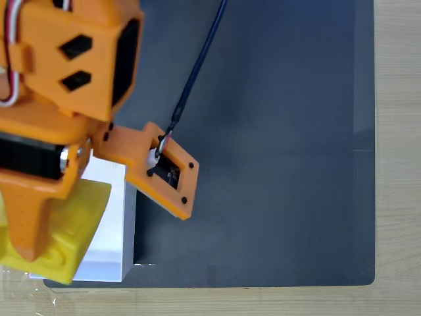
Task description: Grasp a yellow block and put it in the box
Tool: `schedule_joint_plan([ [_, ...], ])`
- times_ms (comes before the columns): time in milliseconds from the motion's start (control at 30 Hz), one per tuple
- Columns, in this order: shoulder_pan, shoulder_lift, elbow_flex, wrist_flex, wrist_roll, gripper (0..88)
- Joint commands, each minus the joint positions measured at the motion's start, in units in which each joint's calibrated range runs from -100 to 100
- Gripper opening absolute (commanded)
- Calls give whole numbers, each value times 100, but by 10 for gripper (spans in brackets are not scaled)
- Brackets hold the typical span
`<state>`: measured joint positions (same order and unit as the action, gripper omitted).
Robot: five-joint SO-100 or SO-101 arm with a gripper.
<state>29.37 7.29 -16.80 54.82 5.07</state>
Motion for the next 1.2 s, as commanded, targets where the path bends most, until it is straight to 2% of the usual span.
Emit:
schedule_joint_plan([
  [0,261,364,-785,-107,-51,191],
  [533,472,1898,-1020,-151,2,196],
  [700,404,2034,-920,-99,338,203],
  [967,312,2025,-920,390,579,443],
  [1167,244,1957,-984,835,616,478],
])
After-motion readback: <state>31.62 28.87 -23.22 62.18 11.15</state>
